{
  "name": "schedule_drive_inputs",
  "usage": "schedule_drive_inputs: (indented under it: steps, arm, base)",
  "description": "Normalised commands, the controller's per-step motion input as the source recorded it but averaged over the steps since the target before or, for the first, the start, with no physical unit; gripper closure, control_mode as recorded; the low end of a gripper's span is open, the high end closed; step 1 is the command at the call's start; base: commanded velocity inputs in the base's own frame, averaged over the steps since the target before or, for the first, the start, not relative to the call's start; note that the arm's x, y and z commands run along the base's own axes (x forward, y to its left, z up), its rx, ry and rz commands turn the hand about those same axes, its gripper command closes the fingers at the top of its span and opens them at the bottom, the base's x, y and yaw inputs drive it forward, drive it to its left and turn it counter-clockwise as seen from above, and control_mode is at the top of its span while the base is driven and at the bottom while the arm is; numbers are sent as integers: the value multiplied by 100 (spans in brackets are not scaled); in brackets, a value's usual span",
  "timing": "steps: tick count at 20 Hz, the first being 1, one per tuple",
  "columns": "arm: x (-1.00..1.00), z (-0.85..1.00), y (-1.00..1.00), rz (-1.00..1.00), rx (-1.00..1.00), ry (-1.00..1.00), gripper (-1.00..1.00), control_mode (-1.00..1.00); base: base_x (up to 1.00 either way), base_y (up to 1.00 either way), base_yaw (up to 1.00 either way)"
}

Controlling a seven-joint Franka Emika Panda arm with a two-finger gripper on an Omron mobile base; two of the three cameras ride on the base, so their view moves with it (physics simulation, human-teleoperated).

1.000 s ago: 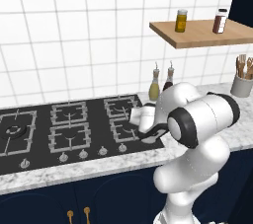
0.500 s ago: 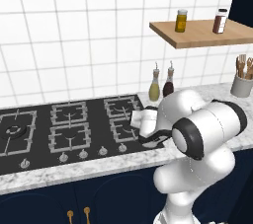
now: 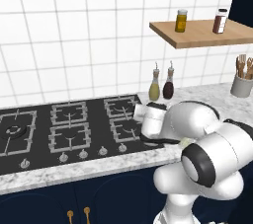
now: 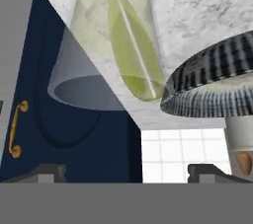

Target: Grab a lemon wedge from the fridge and one ice cube from the ice bowl, and put them in the glass of lemonade.

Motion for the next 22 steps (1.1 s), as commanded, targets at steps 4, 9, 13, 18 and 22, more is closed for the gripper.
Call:
schedule_drive_inputs:
  steps: [4,9,13,18,22]
  arm:
    - [-55,34,9,-2,0,-16,-100,-100]
    - [-44,46,37,-6,2,-31,-100,-100]
    - [-30,76,60,-13,10,-35,-100,-100]
    - [-38,37,83,-11,7,-22,-100,-100]
    - [-42,15,78,9,0,-11,-100,-100]
  base:
    - [0,0,0]
    - [0,0,0]
    - [0,0,0]
    - [0,0,0]
    - [0,0,0]
